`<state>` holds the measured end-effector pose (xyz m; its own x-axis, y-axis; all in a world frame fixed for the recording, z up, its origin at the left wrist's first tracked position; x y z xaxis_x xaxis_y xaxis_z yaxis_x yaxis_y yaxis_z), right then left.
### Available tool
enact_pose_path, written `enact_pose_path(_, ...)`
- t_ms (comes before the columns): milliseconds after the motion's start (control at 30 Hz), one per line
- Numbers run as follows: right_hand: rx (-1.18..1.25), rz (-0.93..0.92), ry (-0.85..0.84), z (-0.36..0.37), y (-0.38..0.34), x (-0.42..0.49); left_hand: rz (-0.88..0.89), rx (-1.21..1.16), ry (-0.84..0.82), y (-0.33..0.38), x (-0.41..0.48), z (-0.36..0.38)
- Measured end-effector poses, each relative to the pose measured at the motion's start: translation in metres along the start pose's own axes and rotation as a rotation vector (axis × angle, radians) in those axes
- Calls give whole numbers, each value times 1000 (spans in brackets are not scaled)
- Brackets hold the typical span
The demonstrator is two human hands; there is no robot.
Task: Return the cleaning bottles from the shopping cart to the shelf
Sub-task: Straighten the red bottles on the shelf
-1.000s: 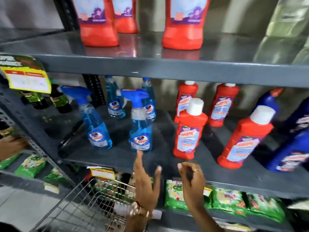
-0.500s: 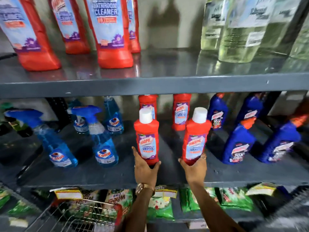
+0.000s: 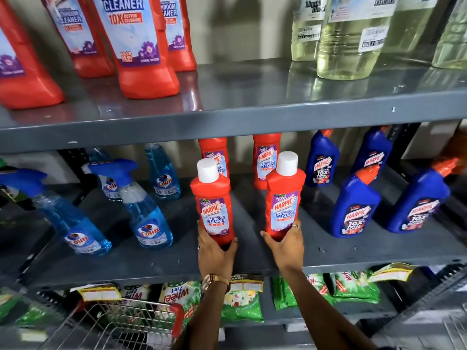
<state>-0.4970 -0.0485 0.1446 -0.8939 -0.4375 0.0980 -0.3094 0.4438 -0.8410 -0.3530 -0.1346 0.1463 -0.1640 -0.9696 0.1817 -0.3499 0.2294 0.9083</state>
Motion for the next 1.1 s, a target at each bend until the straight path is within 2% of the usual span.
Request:
enact_pose_path(433, 54, -38, -81, -5, 2, 0, 13, 26, -8, -4, 2, 1)
enact_pose_path(500, 158, -14, -4, -17, 13, -6, 10, 32, -12, -4, 1, 1)
enact_pose_path(567, 256, 6, 148, -36, 31, -15, -18, 77, 27, -3, -7, -1)
enact_pose_path(633, 305, 18, 314, -67, 52, -14, 60, 130, 81, 3, -30, 3)
enact_pose_path(700, 228, 20, 414, -90, 69, 3, 197, 126, 63, 8, -64, 12)
enact_pose_path(767, 134, 45, 398, -108, 81, 29, 269, 125, -43, 12, -97, 31)
enact_pose_path(867, 58, 40, 254, -117, 83, 61, 270, 225, -166, 5, -116, 59)
enact_pose_path(967, 13, 21, 162, -115, 83, 73, 276, 391, -185, 6, -115, 79)
enact_pose_path(1100, -58, 28, 193, -111, 86, 73, 294, 543, -155, 0, -116, 83)
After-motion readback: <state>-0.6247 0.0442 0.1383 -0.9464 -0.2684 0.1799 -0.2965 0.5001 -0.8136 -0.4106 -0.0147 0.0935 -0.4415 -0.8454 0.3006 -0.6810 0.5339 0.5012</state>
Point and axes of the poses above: each hand's wrist, its own x-axis towards the middle knuckle, its own z-axis out of the palm, y = z × x, the point moved 1 cm from there along x, towards the middle knuckle, and after that the axes turned 9 degrees about -x, right-handed, at the moved point
